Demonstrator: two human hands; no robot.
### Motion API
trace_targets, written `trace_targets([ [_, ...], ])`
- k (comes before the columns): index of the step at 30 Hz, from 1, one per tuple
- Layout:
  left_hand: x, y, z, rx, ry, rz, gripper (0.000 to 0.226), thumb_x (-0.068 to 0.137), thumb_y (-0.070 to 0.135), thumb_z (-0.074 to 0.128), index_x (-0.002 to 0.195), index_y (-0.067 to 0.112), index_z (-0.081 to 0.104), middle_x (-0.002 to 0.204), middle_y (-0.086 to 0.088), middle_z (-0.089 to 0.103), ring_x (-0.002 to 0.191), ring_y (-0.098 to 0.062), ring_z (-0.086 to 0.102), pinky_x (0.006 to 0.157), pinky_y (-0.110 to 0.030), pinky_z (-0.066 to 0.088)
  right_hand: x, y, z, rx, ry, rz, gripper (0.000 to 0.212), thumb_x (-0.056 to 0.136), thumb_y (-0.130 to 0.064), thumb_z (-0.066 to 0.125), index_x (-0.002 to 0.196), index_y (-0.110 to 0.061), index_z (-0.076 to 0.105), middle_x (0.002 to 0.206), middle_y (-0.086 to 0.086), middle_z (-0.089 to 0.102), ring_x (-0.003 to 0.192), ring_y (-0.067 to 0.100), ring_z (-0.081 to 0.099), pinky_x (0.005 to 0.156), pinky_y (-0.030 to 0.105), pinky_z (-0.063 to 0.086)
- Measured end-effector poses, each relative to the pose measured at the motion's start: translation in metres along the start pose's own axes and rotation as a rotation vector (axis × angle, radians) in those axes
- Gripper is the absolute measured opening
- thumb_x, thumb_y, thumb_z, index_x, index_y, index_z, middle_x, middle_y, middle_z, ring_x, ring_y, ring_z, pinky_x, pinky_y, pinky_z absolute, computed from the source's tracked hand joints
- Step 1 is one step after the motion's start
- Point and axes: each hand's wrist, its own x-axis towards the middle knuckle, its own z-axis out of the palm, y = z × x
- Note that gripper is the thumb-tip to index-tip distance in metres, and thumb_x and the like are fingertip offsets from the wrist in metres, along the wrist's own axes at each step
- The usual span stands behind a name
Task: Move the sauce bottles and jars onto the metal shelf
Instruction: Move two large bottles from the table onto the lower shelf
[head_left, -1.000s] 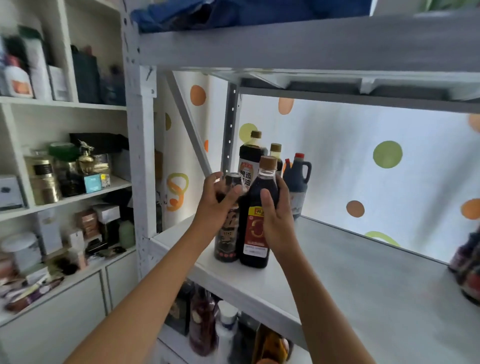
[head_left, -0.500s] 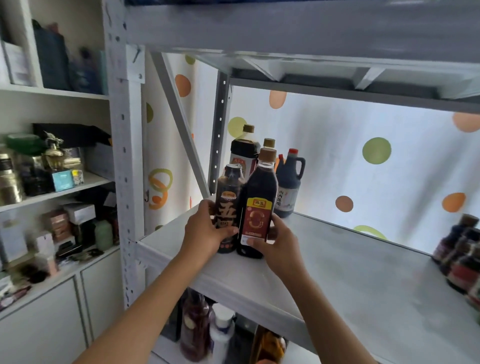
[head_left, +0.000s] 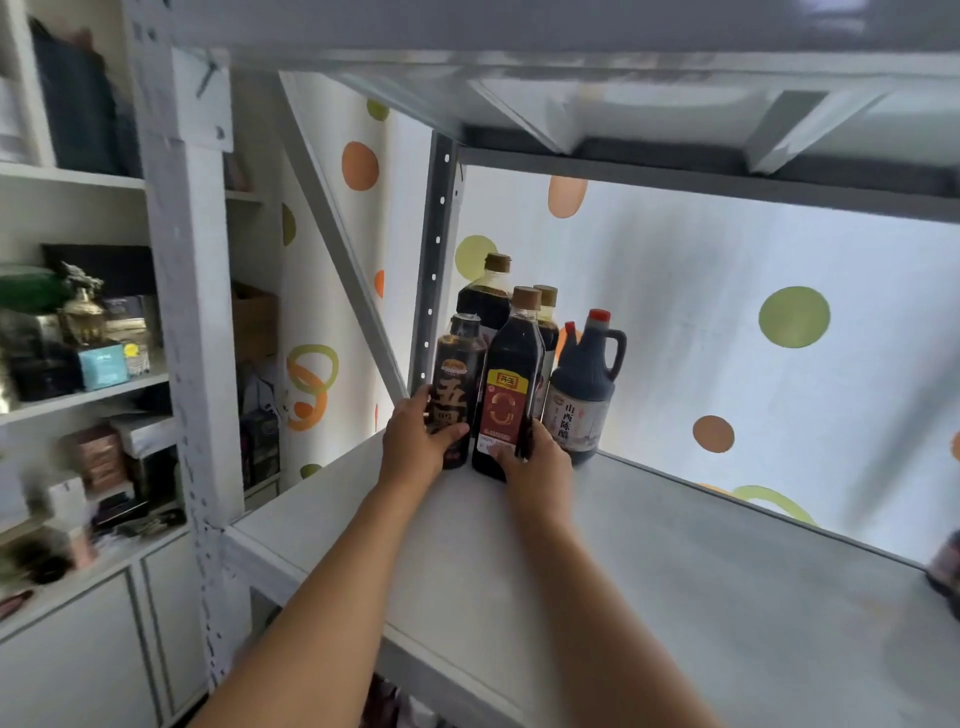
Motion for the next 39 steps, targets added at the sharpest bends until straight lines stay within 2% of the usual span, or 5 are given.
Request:
trace_targets([
  [4,0.011,-0.004,0.012,0.005,0.022,0.018,0.052,0.079,0.026,0.078,0.127,0.018,0.058,0.115,-0.008,0.063,0.105,-0.022,0.06,0.086,-0.027,0.046,0.008,0.006,0.006,-0.039,0.02,-0.007,0.042,0.084,-0.025,0.07,0.124,-0.023,0.06,0.114,-0.003,0.071,0.104,0.02,0.066,0.088,0.038,0.055],
  [16,0.024,-0.018,0.028,-0.006,0.046,0.036,0.049,0.084,0.028,0.072,0.129,0.019,0.053,0.121,-0.002,0.065,0.11,-0.02,0.06,0.089,-0.028,0.046,0.03,0.025,0.023,-0.139,0.005,0.03,0.055,0.093,-0.017,0.061,0.146,-0.017,0.045,0.135,0.008,0.048,0.123,0.029,0.05,0.104,0.034,0.043],
  [27,0.025,-0.021,0.031,0.033,0.025,0.01,0.057,0.089,0.035,0.066,0.139,0.02,0.044,0.128,-0.004,0.062,0.118,-0.024,0.057,0.095,-0.033,0.045,0.028,0.024,0.016,0.068,0.082,0.162,0.02,0.08,-0.007,0.072,0.096,-0.015,0.062,0.09,0.0,0.068,0.086,0.019,0.066,0.069,0.024,0.046],
  [35,0.017,-0.021,0.039,0.074,0.024,-0.146,0.075,0.084,0.03,0.073,0.14,0.005,0.03,0.137,-0.015,0.05,0.125,-0.033,0.051,0.101,-0.044,0.046,0.024,0.02,0.011,0.002,0.016,0.101,0.027,0.078,-0.001,0.068,0.102,-0.013,0.068,0.091,-0.001,0.069,0.085,0.015,0.066,0.065,0.017,0.044],
  [39,-0.012,-0.015,0.026,0.318,0.018,-0.15,0.051,0.087,0.02,0.066,0.127,0.002,0.04,0.127,-0.018,0.053,0.117,-0.034,0.051,0.094,-0.039,0.044,0.019,0.019,0.011,-0.141,-0.038,0.094,0.03,0.082,0.003,0.056,0.109,-0.005,0.065,0.105,0.011,0.069,0.101,0.028,0.064,0.075,0.022,0.042],
])
